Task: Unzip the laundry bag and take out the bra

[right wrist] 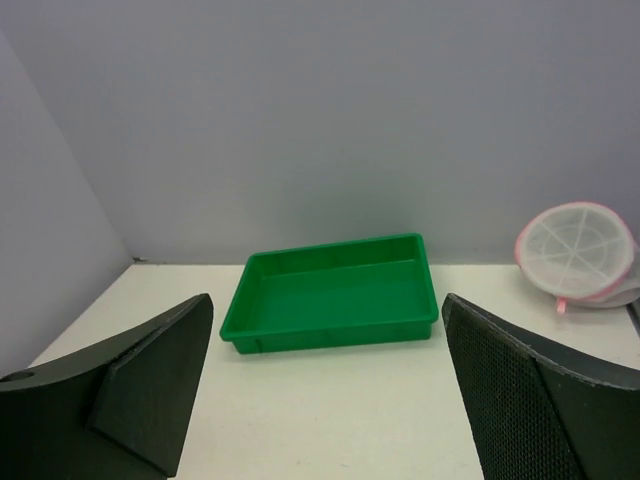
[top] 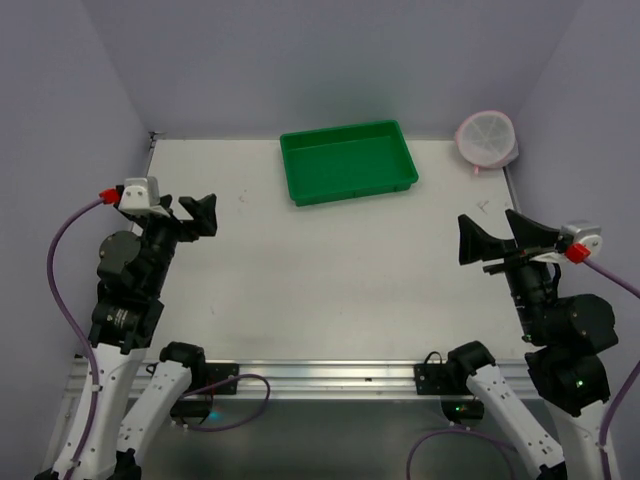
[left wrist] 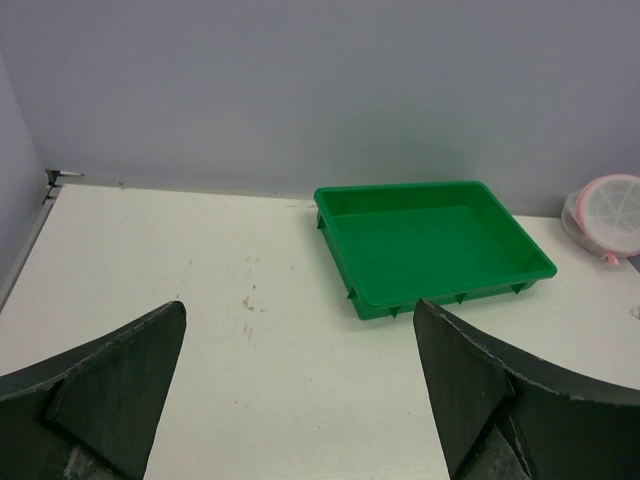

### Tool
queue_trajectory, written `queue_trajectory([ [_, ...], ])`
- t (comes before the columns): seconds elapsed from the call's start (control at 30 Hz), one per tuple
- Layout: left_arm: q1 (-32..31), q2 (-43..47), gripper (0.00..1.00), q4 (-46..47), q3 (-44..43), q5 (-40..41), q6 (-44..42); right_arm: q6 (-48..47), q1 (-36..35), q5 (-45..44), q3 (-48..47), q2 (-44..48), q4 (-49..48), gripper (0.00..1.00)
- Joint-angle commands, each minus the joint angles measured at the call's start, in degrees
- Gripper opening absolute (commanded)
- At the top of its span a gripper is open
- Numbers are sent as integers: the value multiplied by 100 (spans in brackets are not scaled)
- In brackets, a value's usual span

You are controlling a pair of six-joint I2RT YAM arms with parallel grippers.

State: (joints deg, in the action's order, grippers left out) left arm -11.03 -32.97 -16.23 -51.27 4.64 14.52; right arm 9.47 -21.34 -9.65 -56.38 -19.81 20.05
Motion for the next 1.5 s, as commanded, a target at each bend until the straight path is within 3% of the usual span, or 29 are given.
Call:
queue_trajectory([
  [0.0,-31,-122,100,410,178,-165,191,238,16,-274,57,-312,-405,99],
  [0.3,-31,-649,100,752,801,-438,630,1820,25,-301,-101,-1911,-721,99],
  [0.37,-31,-771,100,884,864,-560,683,2318,34,-642,-101,-2262,-932,99],
  [0.43,-31,-833,100,972,960,-623,736,2278,77,-696,-215,-2929,-1161,99],
  [0.53,-31,-895,100,1087,1083,-640,745,2637,358,-853,-742,-4028,-925,99],
  [0.67,-31,-834,100,1052,1224,-509,684,3506,1244,-670,-1190,-5241,-810,99],
  [0.83,-57,-869,100,876,1207,-131,482,4044,1965,-1302,-2051,-6856,-810,99],
  [1.07,-75,-1150,100,1025,1277,1,446,4860,2783,-1101,-3308,-8773,-1030,99],
  [1.2,-75,-1220,100,1139,1321,28,446,5318,3022,-890,-3967,-9512,-1091,98],
  [1.47,-75,-1422,100,1500,1497,28,481,6215,3312,-345,-4012,-10332,-1959,98],
])
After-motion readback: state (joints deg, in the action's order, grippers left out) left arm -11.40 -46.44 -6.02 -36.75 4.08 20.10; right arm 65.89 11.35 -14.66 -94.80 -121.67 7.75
